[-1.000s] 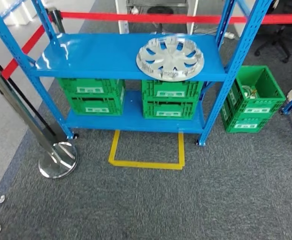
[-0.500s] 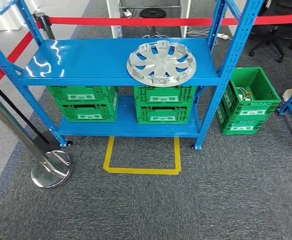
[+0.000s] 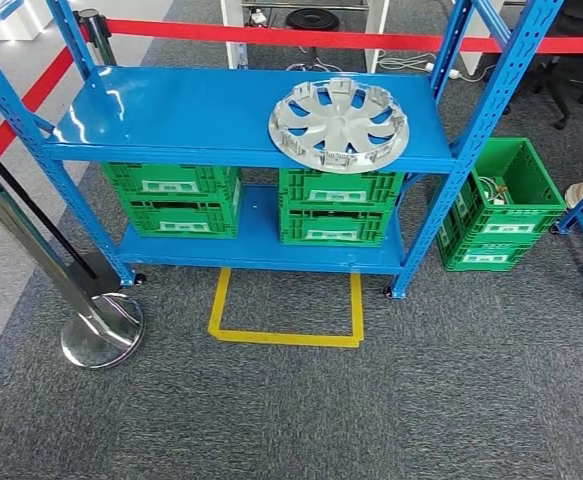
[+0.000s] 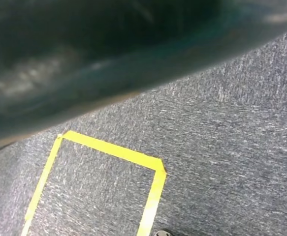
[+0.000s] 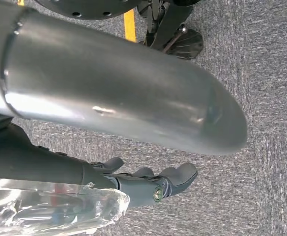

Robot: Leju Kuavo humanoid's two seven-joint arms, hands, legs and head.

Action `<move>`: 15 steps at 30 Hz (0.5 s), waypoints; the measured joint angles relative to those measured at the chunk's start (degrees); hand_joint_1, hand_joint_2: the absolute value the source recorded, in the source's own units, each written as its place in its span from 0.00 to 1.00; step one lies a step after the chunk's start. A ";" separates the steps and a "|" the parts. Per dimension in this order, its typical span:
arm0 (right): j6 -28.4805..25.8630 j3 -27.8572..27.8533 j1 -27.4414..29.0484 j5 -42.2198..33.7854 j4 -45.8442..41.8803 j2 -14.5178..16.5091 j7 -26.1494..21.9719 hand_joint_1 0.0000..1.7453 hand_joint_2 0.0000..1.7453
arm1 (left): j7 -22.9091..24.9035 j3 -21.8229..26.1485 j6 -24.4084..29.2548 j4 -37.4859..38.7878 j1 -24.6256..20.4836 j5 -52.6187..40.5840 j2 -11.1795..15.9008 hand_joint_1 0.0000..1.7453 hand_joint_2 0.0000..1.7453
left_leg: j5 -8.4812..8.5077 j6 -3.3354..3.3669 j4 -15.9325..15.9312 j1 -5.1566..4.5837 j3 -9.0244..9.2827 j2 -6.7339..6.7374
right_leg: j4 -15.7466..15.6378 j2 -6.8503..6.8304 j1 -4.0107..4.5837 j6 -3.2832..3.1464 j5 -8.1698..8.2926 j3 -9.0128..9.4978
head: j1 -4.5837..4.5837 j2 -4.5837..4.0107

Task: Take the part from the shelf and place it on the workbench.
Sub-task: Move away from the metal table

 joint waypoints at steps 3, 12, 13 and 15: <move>-0.30 0.37 0.05 -0.47 -0.01 0.00 0.28 0.00 0.00 | 0.39 -0.68 0.31 -0.50 0.27 0.69 -0.02 0.00 0.00 | -0.02 0.04 0.00 -0.01 0.02 0.00 | -0.07 0.00 -0.01 0.04 0.02 0.05 | -0.01 0.00; -1.52 1.86 0.33 -1.48 -0.31 0.00 1.09 0.00 0.25 | 1.21 -2.10 1.19 -1.12 0.68 2.32 -0.06 0.00 0.75 | -0.05 0.07 -0.01 0.01 0.09 0.00 | -0.11 -0.01 0.03 0.10 -0.01 0.06 | -0.02 0.00; -1.68 1.99 0.36 -1.48 -0.37 0.00 1.10 0.00 0.50 | 1.22 -2.19 1.60 -1.12 0.68 2.34 -0.06 0.00 1.00 | -0.05 0.07 -0.02 0.02 0.10 0.00 | -0.11 -0.01 0.04 0.10 -0.02 0.06 | -0.02 0.00; -2.06 2.21 0.38 -1.52 -0.40 -0.01 1.10 0.00 1.00 | 1.37 -2.38 2.81 -1.12 0.68 2.47 -0.06 0.00 1.00 | -0.05 0.07 -0.04 0.04 0.11 0.00 | -0.11 -0.01 0.07 0.11 -0.02 0.07 | -0.02 0.00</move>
